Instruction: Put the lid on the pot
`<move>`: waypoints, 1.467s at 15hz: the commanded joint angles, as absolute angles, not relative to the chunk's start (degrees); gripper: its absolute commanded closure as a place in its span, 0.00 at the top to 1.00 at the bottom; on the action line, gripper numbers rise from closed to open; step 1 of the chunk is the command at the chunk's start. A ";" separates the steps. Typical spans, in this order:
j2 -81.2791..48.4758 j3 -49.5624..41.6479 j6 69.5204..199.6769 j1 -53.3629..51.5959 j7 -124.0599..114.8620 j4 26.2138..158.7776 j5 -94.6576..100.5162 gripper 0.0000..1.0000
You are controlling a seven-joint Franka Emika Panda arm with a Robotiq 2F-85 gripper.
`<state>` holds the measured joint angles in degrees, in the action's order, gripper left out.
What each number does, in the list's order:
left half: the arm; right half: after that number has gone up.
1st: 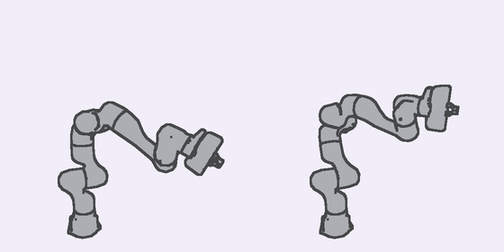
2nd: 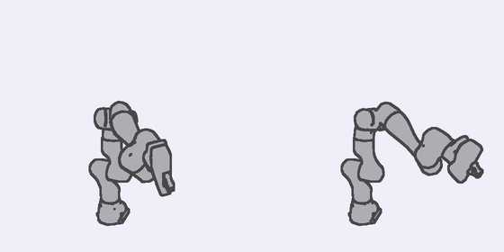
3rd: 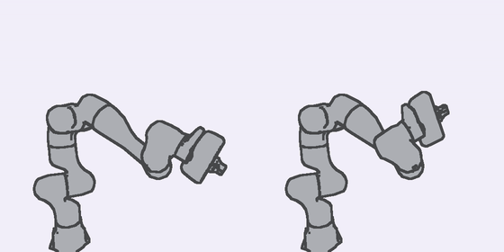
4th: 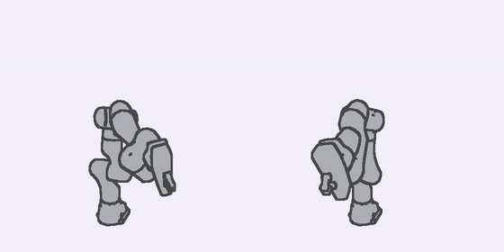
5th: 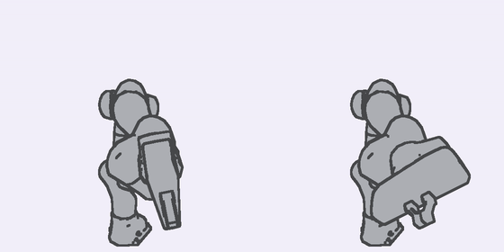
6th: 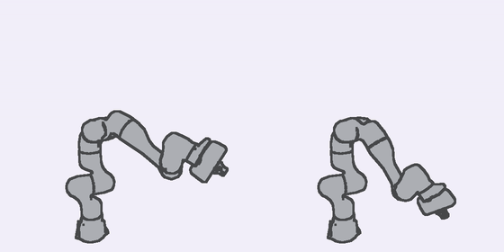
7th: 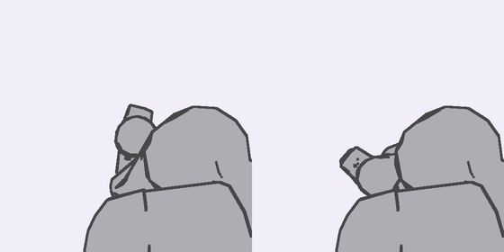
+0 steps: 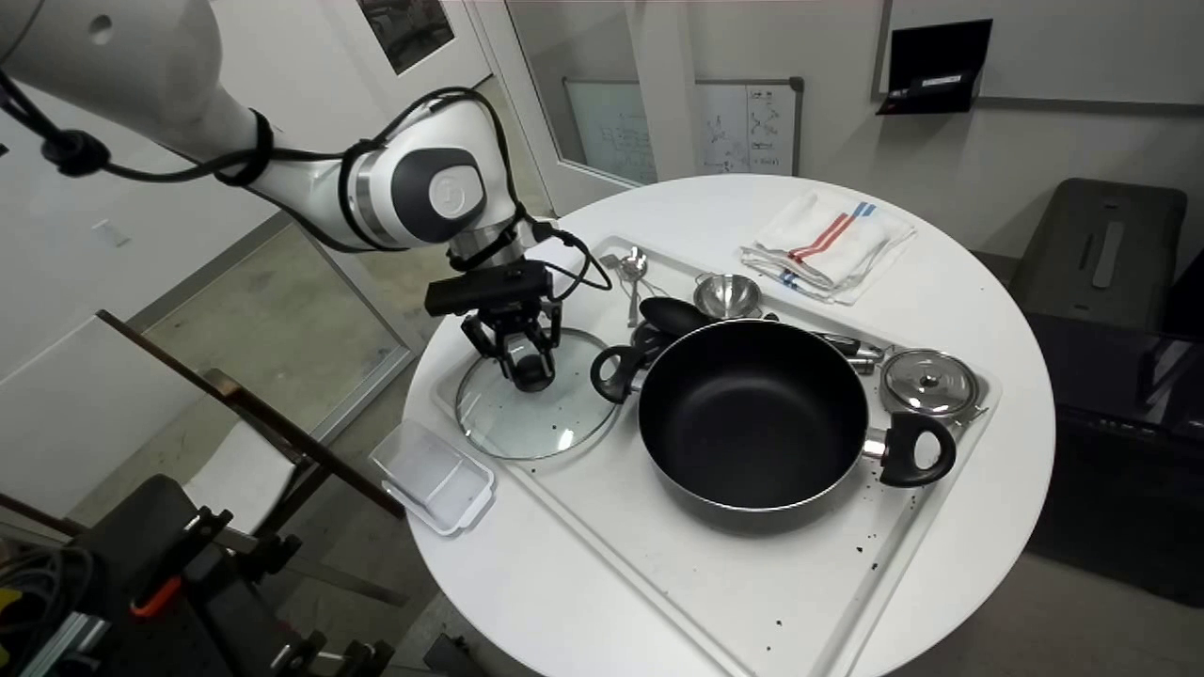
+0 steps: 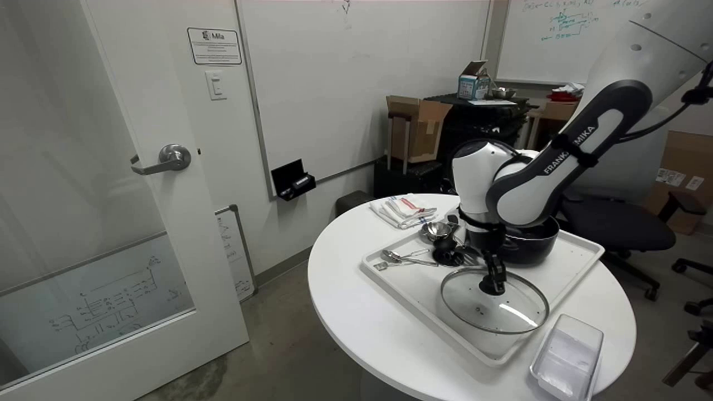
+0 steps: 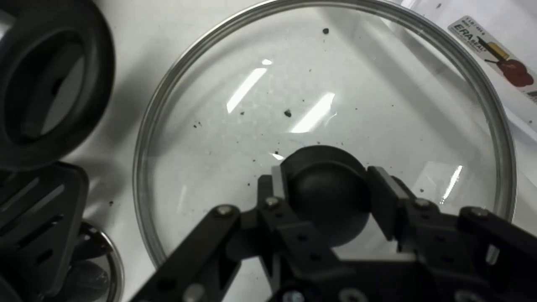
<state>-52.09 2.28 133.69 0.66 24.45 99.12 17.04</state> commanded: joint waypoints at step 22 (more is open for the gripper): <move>-26.55 4.86 139.89 6.49 26.85 119.54 10.91 0.25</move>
